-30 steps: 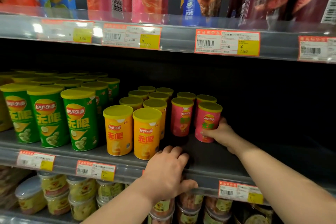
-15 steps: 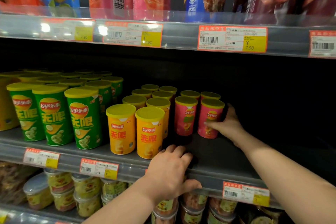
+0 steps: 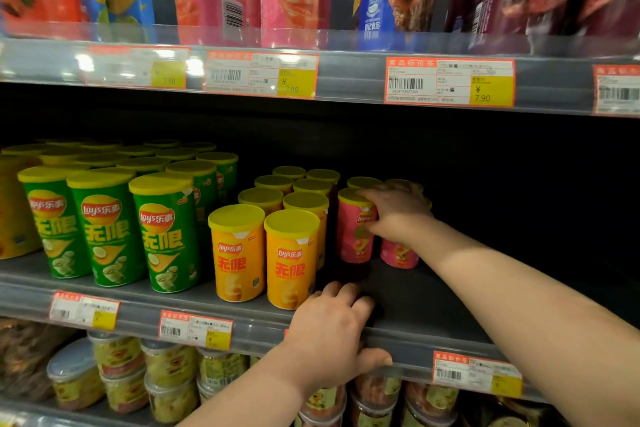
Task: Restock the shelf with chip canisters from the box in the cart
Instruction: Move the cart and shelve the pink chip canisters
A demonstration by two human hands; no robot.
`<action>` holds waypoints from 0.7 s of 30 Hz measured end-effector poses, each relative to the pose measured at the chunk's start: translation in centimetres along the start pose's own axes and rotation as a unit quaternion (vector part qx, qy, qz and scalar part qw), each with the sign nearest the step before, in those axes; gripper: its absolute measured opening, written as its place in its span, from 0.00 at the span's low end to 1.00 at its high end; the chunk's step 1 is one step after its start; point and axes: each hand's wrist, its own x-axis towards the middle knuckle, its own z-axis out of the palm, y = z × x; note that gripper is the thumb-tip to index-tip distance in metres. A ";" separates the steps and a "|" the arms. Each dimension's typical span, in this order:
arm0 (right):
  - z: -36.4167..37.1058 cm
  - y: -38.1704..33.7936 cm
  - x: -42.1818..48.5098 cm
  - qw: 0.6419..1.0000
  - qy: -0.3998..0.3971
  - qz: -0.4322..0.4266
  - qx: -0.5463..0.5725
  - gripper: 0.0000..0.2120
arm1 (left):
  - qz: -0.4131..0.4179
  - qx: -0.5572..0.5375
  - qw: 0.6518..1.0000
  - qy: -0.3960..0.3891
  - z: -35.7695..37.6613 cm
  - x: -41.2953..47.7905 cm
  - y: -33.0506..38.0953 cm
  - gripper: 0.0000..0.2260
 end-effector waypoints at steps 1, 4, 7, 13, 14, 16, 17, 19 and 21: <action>0.0 0.0 0.1 1.000 -0.001 0.003 0.007 0.37 | 0.001 0.000 1.000 -0.003 0.0 0.0 0.0 0.42; 0.1 -0.1 0.3 1.000 -0.007 0.011 0.028 0.37 | 0.006 0.001 1.000 0.005 -0.1 0.0 0.0 0.43; 0.1 -0.2 0.7 1.000 0.003 0.018 0.014 0.36 | 0.004 -0.005 1.000 0.011 -0.1 0.0 0.0 0.41; 0.1 -0.1 1.0 1.000 0.012 0.022 -0.005 0.37 | 0.009 -0.007 1.000 0.023 0.3 0.1 -0.1 0.41; 0.1 0.2 0.9 1.000 0.017 0.022 -0.001 0.38 | 0.010 -0.007 1.000 0.017 0.2 0.0 -0.2 0.42; 0.1 1.3 0.4 0.998 0.042 0.037 0.041 0.42 | 0.006 -0.011 1.000 0.008 -0.1 -0.1 -0.1 0.42; 0.2 2.1 0.0 0.994 0.055 0.056 0.074 0.44 | 0.004 -0.008 1.000 0.006 0.0 0.0 -0.1 0.43; 1.0 3.5 -0.6 0.980 0.066 0.105 0.158 0.49 | 0.002 -0.004 1.000 -0.003 -0.4 0.0 -0.1 0.43; 2.3 4.7 -1.3 0.945 0.067 0.153 0.281 0.55 | 0.005 -0.009 1.000 0.006 -0.1 0.0 -0.1 0.41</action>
